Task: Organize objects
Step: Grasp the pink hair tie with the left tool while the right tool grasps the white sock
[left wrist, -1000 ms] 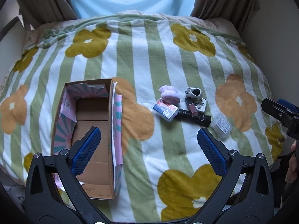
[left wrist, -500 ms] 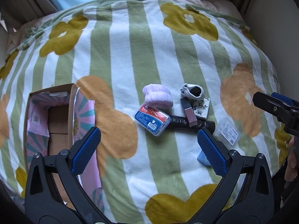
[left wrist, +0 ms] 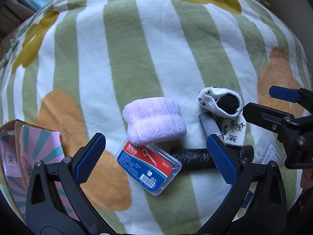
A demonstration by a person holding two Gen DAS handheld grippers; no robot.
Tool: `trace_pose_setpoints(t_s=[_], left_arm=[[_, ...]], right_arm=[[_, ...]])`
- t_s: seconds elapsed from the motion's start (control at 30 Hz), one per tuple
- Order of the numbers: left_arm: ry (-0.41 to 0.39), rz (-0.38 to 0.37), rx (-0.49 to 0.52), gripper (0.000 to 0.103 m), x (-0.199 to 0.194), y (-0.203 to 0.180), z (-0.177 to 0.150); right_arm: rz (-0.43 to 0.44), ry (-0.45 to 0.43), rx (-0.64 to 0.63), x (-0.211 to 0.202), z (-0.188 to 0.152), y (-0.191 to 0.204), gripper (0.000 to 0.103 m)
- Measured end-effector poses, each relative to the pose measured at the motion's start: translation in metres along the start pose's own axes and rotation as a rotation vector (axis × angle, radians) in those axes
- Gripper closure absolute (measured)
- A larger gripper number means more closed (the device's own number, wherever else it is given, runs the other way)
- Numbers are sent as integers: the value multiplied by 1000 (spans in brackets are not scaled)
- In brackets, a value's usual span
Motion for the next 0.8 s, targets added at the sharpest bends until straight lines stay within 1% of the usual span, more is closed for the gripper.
trace_pose_setpoints(t_s=[0.07, 0.17, 0.23, 0.27, 0.33, 0.37, 0.43, 0.47, 0.53, 0.57, 0.63, 0.8], left_arm=[[12, 5, 10, 2, 13, -3, 3], [31, 12, 30, 5, 29, -8, 5], [53, 1, 38, 16, 39, -12, 4], [64, 0, 40, 18, 43, -13, 4], [65, 19, 51, 25, 47, -14, 4], [64, 21, 51, 27, 48, -14, 5], [60, 19, 41, 38, 49, -12, 6], [60, 17, 36, 39, 49, -11, 7], [65, 0, 23, 44, 50, -8, 9], [66, -7, 21, 46, 50, -8, 9], [67, -17, 28, 53, 51, -8, 8], [71, -36, 28, 60, 51, -9, 7]], right_arm=[[18, 15, -10, 9, 4, 1, 14], [44, 44, -28, 23, 9, 2, 23], [62, 59, -30, 29, 10, 3, 29], [67, 64, -29, 32, 10, 3, 30], [78, 77, -23, 35, 11, 3, 38], [84, 84, -18, 37, 10, 3, 41], [91, 94, -10, 39, 9, 3, 49], [91, 99, -9, 40, 9, 3, 52], [79, 106, -13, 41, 7, 3, 60], [70, 105, -17, 40, 7, 3, 61], [66, 100, -17, 38, 6, 2, 65], [59, 92, 0, 32, 5, -1, 66]])
Point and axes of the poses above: each gripper's, at about its wrist camera, not at the fingertips, and x roughly the way its jaws point, y to its left, z to its top, the point moved 5 cm from there along x, roughly the way its jaws point, and after that the axes turned 6 degrees about -x, right-handed, at the moved point
